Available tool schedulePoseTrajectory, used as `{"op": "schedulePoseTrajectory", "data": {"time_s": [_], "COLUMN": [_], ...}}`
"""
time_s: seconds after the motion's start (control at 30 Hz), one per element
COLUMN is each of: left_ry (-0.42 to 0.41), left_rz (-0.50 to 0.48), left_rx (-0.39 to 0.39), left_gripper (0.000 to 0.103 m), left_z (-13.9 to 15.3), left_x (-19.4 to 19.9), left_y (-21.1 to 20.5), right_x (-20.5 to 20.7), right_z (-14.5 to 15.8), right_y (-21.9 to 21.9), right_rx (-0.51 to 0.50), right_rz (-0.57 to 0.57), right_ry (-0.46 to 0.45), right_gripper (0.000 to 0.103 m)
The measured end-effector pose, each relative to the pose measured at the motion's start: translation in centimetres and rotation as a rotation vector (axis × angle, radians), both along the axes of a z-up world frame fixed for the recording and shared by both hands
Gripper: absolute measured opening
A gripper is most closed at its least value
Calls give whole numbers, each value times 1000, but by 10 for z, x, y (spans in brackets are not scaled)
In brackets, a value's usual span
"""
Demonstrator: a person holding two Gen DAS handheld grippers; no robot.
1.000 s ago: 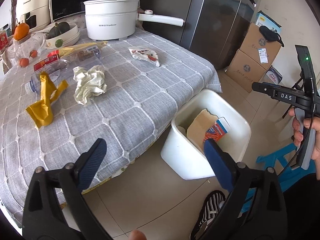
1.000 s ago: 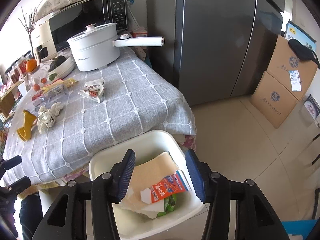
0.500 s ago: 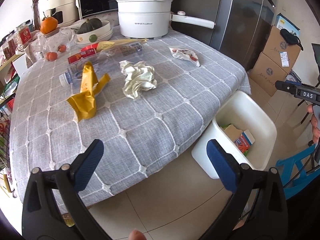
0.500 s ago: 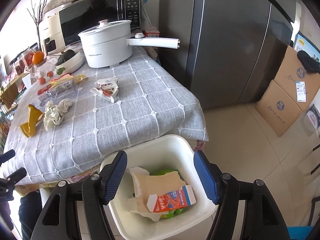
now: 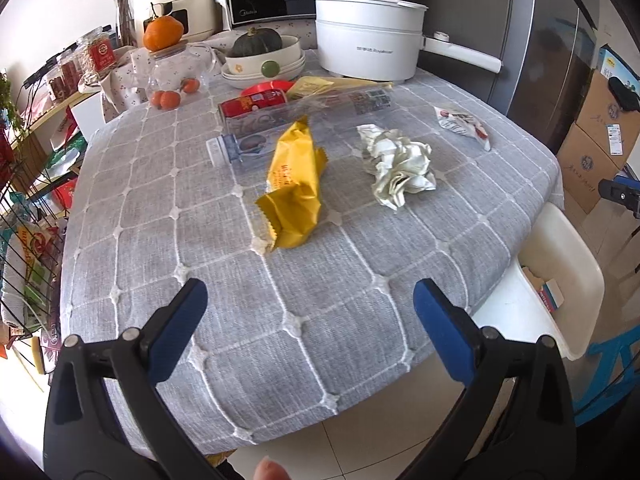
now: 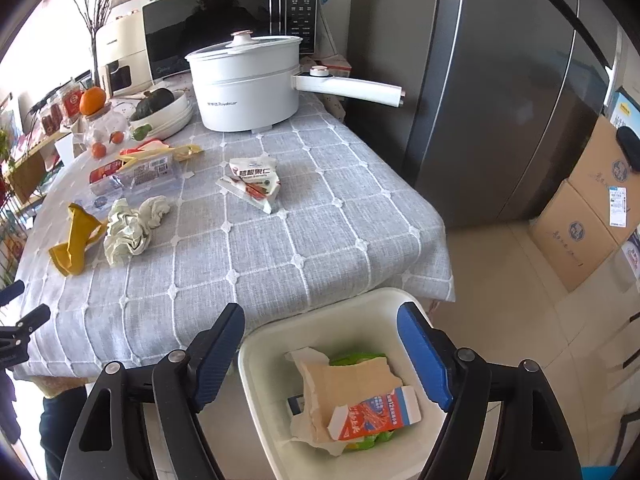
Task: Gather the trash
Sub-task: 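Move both grippers back over the table toward the remaining trash, then grasp the yellow wrapper with the left gripper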
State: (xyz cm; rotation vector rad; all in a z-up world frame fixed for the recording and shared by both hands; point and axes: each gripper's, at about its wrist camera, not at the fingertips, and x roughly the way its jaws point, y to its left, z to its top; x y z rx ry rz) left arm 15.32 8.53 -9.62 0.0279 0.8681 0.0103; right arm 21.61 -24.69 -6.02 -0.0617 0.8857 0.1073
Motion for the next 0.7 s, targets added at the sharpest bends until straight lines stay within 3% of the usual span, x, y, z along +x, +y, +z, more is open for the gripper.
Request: {"op": "schedulePoseTrajectory", "data": {"time_s": [0.27,0.4,0.7], "left_ry": [-39,-8,5], "left_rz": [15,11,-6], "left_rx": [-87,-88,-180], "left_gripper": [102,102,98], "left_z": [-4,-9,-15], "left_x": [17,28,49], "left_y": [30,35,37], "right_x": [17,26,42], "right_z": [-8,-9,-9], "right_y": [36,56,106], "right_rx": [-12,-15,-27], "right_rz": [50,80,158], "right_ry": [13,17,14], "right_gripper": [81,81,81]}}
